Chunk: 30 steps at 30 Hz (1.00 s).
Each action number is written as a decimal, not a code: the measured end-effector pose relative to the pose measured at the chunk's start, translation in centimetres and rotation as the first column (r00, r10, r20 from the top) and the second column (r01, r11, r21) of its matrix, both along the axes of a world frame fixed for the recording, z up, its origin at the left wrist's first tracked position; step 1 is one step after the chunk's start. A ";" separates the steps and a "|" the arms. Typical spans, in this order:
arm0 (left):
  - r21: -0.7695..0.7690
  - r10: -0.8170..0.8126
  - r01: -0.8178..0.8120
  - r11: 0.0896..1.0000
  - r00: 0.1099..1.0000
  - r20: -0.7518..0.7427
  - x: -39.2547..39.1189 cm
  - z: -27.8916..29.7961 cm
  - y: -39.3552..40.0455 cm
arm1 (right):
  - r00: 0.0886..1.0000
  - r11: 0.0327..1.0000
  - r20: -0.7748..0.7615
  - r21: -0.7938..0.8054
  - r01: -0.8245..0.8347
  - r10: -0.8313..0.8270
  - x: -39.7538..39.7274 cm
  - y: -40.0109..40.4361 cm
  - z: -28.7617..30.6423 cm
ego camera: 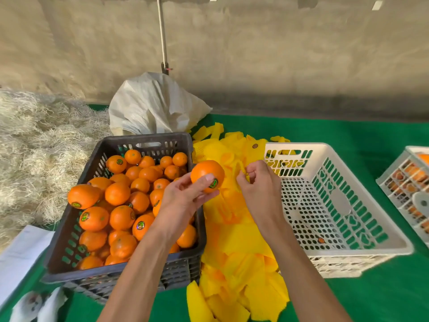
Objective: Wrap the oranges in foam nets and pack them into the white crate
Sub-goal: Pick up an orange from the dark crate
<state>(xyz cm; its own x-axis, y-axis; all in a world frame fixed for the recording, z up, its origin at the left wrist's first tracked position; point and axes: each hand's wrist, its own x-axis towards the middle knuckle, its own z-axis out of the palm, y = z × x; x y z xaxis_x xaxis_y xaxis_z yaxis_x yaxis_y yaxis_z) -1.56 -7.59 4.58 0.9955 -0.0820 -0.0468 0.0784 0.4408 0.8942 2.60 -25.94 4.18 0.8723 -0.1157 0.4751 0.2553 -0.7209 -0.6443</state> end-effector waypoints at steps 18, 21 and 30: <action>-0.053 -0.141 0.136 0.989 0.983 -0.119 1.4 0.8 -7.0 | 0.935 0.926 -0.190 0.295 -0.237 0.300 1.6 -3.4 0.0; -0.057 -0.093 0.084 0.995 0.980 -0.174 1.8 0.2 -7.2 | 0.932 0.904 -0.210 0.376 -0.203 0.297 2.2 -4.7 0.1; 0.292 0.128 -0.079 0.953 0.980 -0.152 2.5 0.4 -8.2 | 0.969 0.975 0.163 0.093 -0.202 0.186 2.0 -5.5 2.4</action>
<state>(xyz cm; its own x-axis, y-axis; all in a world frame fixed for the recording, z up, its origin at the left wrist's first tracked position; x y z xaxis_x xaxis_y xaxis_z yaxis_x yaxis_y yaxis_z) 0.94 -15.77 4.99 0.9735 0.0624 -0.2199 0.2052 0.1847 0.9611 4.60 -31.44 6.55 0.8013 -0.0092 0.5982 0.4846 -0.5764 -0.6580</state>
